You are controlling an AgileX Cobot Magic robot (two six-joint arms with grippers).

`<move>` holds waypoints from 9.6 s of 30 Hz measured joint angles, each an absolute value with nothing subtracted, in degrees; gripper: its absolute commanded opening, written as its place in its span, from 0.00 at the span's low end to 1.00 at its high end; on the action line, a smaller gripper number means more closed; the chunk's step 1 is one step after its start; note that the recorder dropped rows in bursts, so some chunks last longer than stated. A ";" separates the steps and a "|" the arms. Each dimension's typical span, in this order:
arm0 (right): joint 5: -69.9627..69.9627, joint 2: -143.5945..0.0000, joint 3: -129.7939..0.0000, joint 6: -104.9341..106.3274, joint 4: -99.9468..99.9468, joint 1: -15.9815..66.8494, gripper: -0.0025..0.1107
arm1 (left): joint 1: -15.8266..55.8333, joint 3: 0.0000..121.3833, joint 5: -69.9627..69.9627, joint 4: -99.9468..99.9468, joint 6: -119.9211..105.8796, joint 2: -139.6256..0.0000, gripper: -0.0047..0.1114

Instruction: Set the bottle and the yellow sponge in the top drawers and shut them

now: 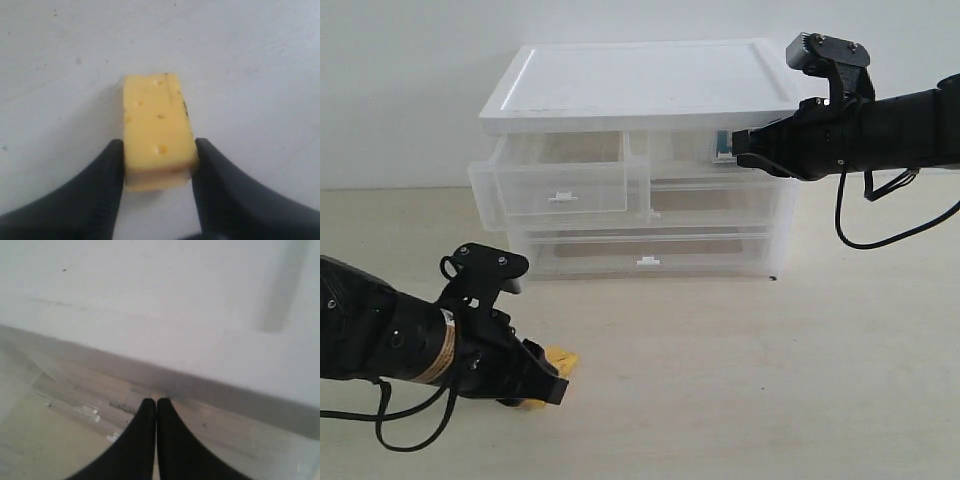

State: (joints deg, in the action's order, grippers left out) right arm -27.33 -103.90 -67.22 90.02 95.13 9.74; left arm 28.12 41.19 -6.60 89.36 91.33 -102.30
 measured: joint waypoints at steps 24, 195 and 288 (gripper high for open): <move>-27.06 -103.90 -67.22 90.02 94.92 9.74 0.02 | 26.76 54.41 -6.69 100.05 74.14 -79.73 0.07; -9.47 -2.25 -13.59 89.89 98.03 9.74 0.02 | 14.39 12.29 0.00 3.99 5.86 -0.40 0.07; -3.41 -2.35 -0.29 4.08 -4.76 9.74 0.02 | -3.97 0.22 17.82 2.51 -2.20 -0.16 0.07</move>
